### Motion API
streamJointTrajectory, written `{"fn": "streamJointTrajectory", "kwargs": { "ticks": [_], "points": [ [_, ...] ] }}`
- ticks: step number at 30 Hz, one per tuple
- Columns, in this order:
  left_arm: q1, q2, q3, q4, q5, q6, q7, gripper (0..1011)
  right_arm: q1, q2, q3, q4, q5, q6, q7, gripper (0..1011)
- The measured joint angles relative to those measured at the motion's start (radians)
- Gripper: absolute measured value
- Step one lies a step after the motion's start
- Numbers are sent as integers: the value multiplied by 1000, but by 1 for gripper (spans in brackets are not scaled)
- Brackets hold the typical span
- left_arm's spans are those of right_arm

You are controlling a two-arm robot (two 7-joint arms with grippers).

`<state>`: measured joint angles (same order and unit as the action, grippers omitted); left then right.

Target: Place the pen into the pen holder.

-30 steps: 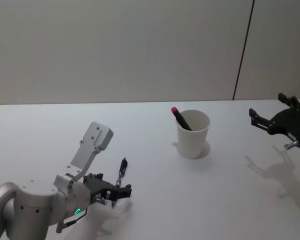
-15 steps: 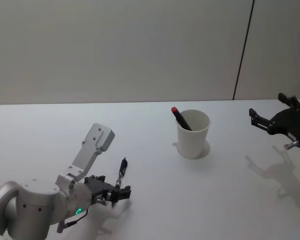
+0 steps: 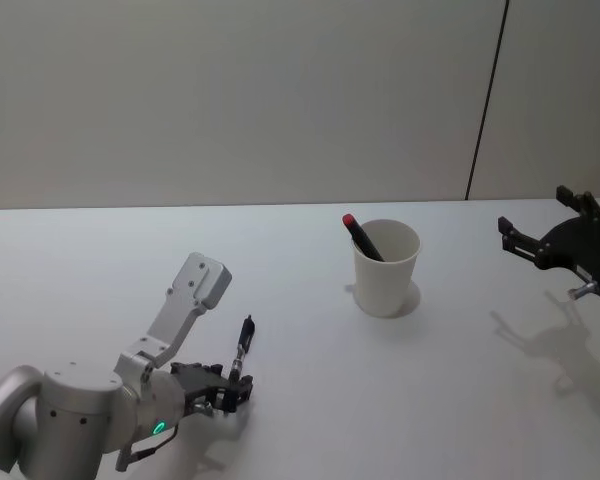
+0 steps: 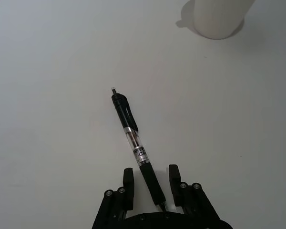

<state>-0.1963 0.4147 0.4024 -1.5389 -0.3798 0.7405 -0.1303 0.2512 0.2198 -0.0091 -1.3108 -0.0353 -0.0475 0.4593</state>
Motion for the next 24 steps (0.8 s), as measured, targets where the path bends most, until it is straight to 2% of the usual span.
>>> {"fn": "streamJointTrajectory", "kwargs": {
  "ticks": [4,7,8,12,16,24],
  "points": [
    [3,-2,1,5,-4,2,0,361,0,0,0,0,0,0,0,1001],
    [6,-4,1,8,-7,2,1,300,0,0,0,0,0,0,0,1001],
    [7,-4,1,9,-9,2,2,243,0,0,0,0,0,0,0,1001],
    [9,-6,1,12,-12,-1,5,164,0,0,0,0,0,0,0,1001],
    [12,-8,0,14,-16,-6,7,129,0,0,0,0,0,0,0,1001],
    [20,-8,-2,14,-23,-21,16,129,0,0,0,0,0,0,0,1001]
  ]
}}
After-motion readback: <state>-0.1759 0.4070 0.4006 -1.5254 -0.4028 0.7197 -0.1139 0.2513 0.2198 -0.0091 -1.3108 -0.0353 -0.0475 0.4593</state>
